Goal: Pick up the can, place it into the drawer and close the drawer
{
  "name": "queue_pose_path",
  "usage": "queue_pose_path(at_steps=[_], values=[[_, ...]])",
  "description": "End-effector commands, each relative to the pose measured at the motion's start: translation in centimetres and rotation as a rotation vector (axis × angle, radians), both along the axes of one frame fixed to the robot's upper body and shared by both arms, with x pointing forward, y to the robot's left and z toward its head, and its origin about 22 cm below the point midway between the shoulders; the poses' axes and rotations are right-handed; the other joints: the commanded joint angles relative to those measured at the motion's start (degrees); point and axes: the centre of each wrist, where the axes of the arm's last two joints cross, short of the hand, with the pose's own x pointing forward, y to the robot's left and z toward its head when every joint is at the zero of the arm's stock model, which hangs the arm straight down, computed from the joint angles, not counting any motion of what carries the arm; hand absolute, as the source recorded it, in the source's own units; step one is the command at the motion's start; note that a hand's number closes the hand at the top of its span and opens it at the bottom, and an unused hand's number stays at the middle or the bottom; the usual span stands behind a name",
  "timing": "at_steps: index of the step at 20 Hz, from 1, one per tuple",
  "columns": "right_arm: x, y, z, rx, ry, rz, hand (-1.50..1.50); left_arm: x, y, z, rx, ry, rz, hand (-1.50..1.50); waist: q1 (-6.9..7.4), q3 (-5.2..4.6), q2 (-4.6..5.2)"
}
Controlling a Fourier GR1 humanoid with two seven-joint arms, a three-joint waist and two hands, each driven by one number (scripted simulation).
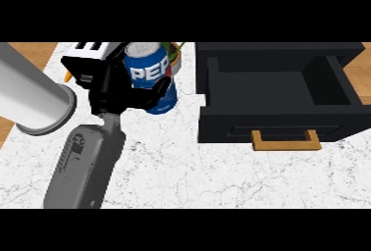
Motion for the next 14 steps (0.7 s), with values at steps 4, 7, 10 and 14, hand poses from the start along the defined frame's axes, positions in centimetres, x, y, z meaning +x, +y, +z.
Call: queue_pose_path(at_steps=[4, 7, 10, 14], values=[[-0.1, 0.5, -0.4, -0.006, 0.001, 0.010, -1.50, 2.4, -4.2, 3.1, 0.019, -0.011, -0.012, 1.50, -0.71, 0.00, 0.11], [0.3, 0.7, 0.4, -0.006, -0.002, 0.004, -1.50, 3.1, -5.9, 5.5, 0.020, -0.010, -0.013, 1.50, -0.52, -0.01, 0.11], [0.2, 0.4, 0.1, 0.005, -0.011, 0.030, -1.50, 4.1, -7.2, 7.4, 0.034, -0.003, 0.006, 1.50, -0.72, 0.00, 0.11], [1.5, 0.2, -0.9, -0.003, -0.007, 0.035, -1.50, 4.8, -8.9, 8.3, 0.035, -0.011, -0.002, 1.50, -0.72, 0.02, 0.23]])
